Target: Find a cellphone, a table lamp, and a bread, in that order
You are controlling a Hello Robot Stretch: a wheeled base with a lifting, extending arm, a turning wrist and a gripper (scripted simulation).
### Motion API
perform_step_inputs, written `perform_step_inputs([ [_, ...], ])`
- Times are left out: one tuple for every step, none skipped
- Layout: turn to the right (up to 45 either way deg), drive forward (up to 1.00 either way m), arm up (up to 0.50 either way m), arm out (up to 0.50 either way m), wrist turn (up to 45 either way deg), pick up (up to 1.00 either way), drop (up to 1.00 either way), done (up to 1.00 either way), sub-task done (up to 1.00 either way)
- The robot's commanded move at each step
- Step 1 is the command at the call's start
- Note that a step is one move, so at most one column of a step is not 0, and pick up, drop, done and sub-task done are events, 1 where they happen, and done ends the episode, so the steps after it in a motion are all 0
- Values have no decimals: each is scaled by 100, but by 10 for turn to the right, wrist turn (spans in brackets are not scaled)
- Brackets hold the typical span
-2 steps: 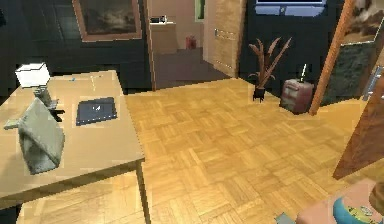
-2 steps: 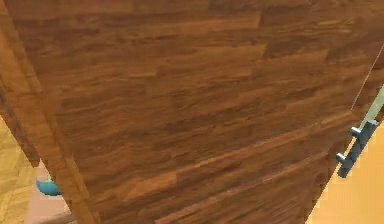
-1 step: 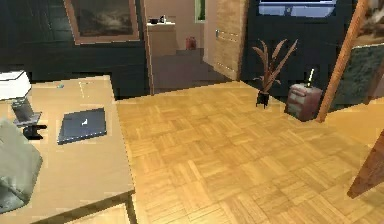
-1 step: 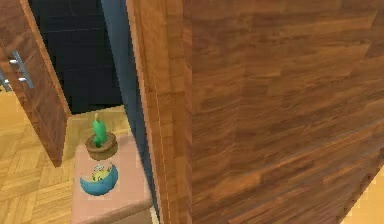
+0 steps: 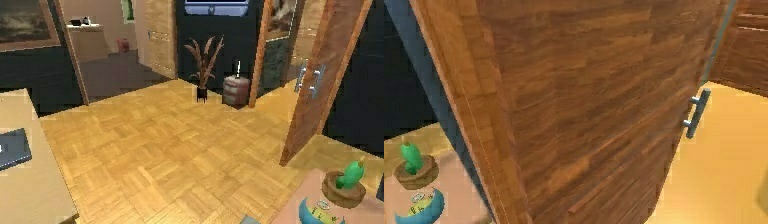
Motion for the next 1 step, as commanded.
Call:
perform_step_inputs([
  [0, 65, 0, 0, 0, 0, 0, 0, 0],
])
